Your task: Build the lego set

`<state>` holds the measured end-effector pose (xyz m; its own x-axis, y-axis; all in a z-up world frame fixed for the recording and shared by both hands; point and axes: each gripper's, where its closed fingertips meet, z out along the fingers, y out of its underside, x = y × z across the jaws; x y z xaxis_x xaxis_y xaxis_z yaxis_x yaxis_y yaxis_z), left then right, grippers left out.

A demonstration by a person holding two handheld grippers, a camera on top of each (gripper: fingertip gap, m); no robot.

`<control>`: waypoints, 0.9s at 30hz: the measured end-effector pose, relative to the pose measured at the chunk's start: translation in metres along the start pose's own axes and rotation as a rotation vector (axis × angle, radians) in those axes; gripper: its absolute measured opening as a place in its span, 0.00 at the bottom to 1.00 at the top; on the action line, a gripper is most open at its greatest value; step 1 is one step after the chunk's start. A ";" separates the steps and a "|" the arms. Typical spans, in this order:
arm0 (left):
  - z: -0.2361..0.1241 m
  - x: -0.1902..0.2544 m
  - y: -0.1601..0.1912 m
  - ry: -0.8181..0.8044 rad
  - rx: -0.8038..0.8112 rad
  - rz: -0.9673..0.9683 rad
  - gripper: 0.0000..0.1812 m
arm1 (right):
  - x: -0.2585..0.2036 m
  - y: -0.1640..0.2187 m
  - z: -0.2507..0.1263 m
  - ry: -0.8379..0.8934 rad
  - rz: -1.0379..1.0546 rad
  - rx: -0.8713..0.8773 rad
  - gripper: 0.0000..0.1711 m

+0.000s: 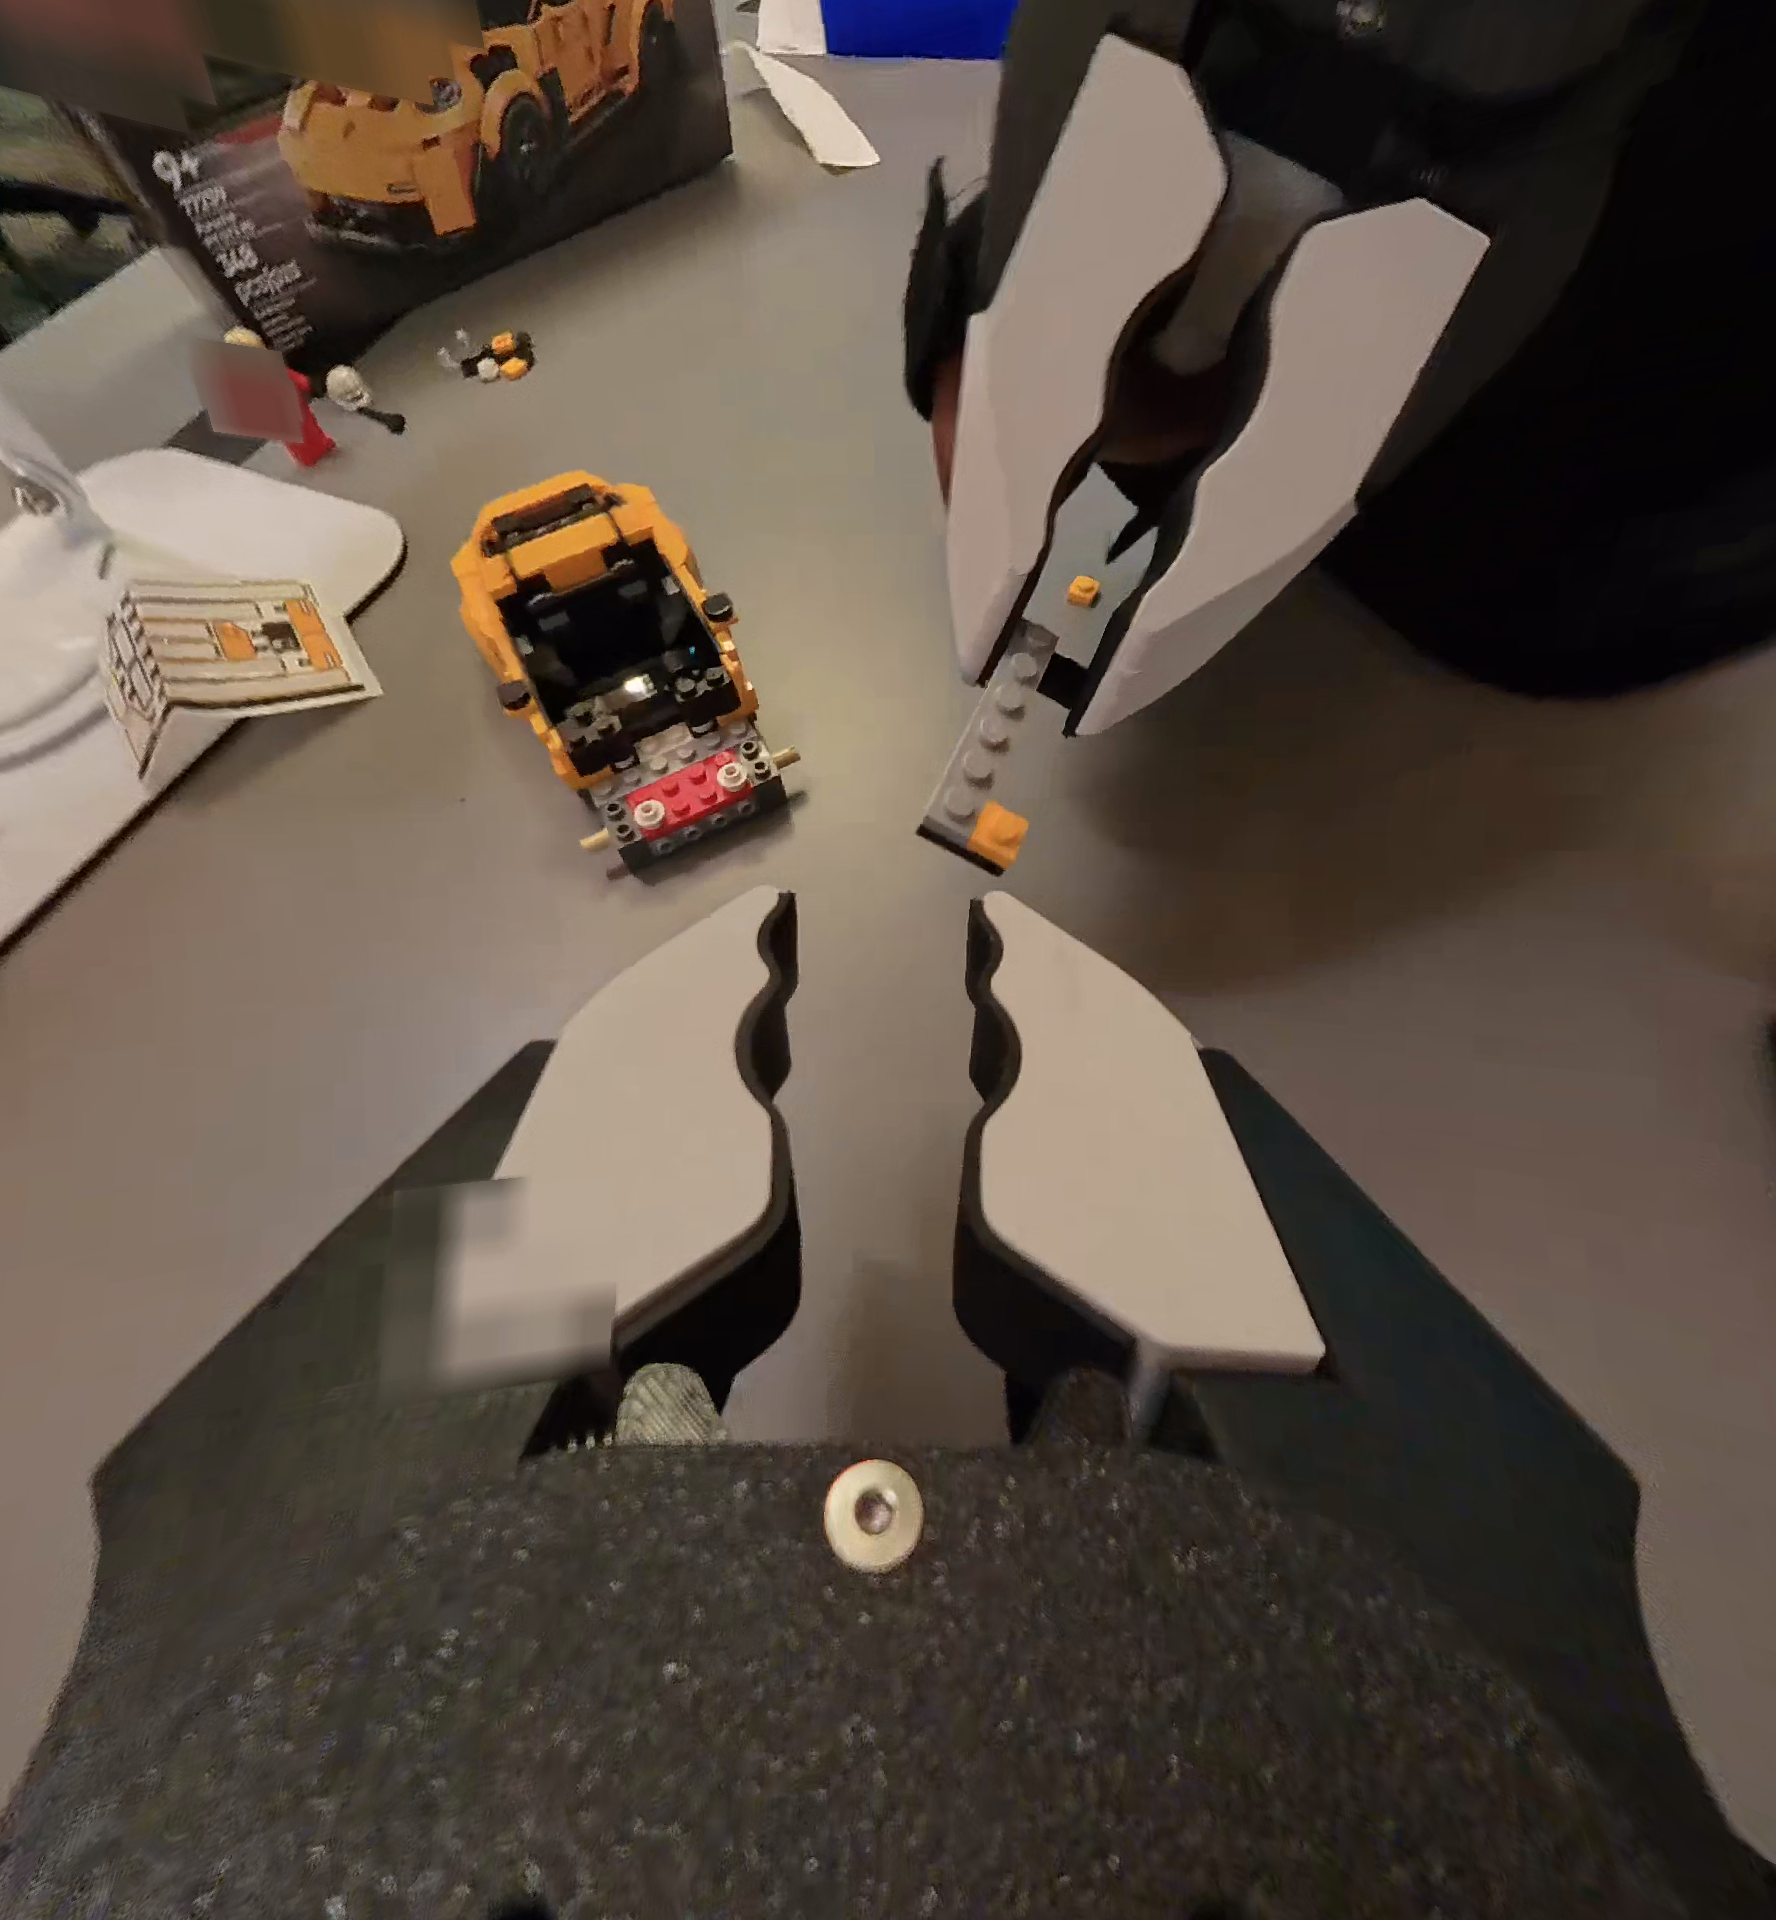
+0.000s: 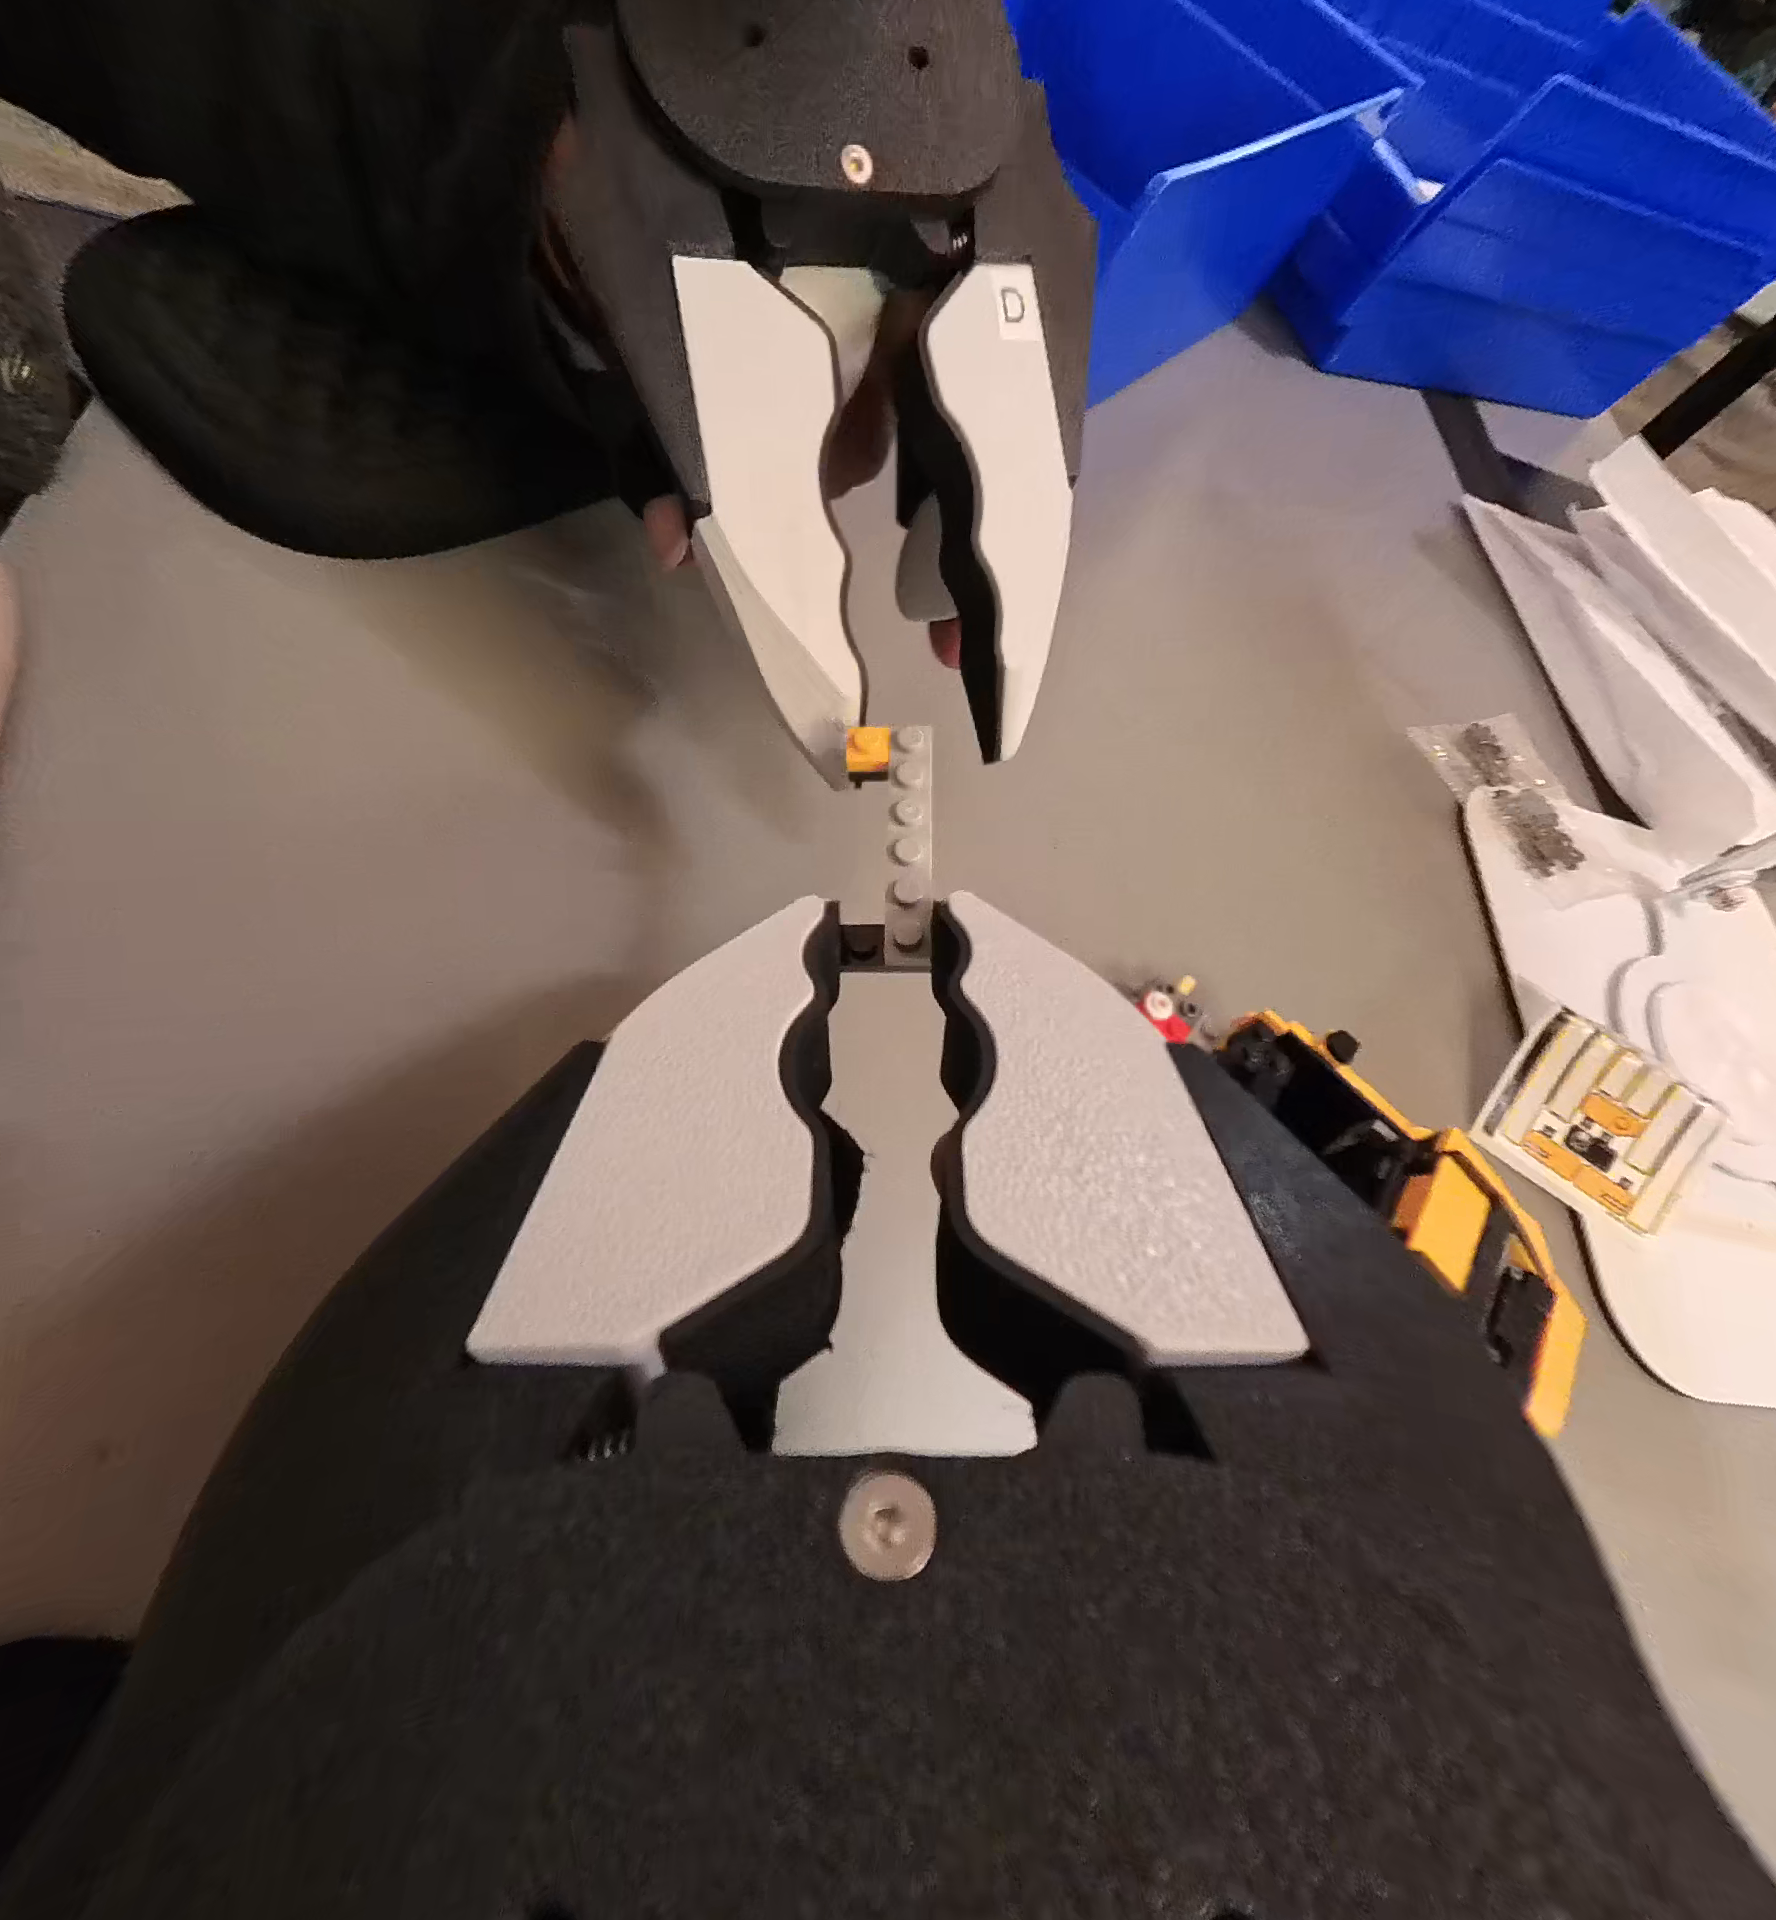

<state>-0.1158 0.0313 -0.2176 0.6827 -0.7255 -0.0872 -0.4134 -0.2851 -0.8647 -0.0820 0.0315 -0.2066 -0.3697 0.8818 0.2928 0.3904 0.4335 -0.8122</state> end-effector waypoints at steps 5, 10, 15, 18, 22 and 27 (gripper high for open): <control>0.006 0.017 0.006 0.065 -0.040 0.116 0.10 | -0.009 0.006 0.003 -0.063 0.044 -0.013 0.09; 0.009 0.024 0.011 0.082 -0.062 0.159 0.00 | -0.017 0.011 0.003 -0.140 0.101 -0.021 0.09; 0.012 0.032 0.017 0.144 -0.080 0.142 0.10 | -0.023 0.023 0.007 -0.195 0.138 -0.080 0.09; 0.016 0.039 0.021 0.176 -0.099 0.151 0.12 | -0.027 0.032 0.011 -0.221 0.141 -0.136 0.09; 0.023 0.042 0.029 0.187 -0.152 0.165 0.09 | -0.033 0.036 0.015 -0.249 0.135 -0.174 0.09; 0.026 0.036 0.036 0.167 -0.216 0.118 0.09 | -0.020 0.042 0.010 -0.182 0.104 -0.213 0.13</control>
<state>-0.0904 0.0113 -0.2646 0.5216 -0.8492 -0.0827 -0.6148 -0.3069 -0.7265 -0.0664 0.0300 -0.2520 -0.4561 0.8840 0.1021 0.5956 0.3885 -0.7031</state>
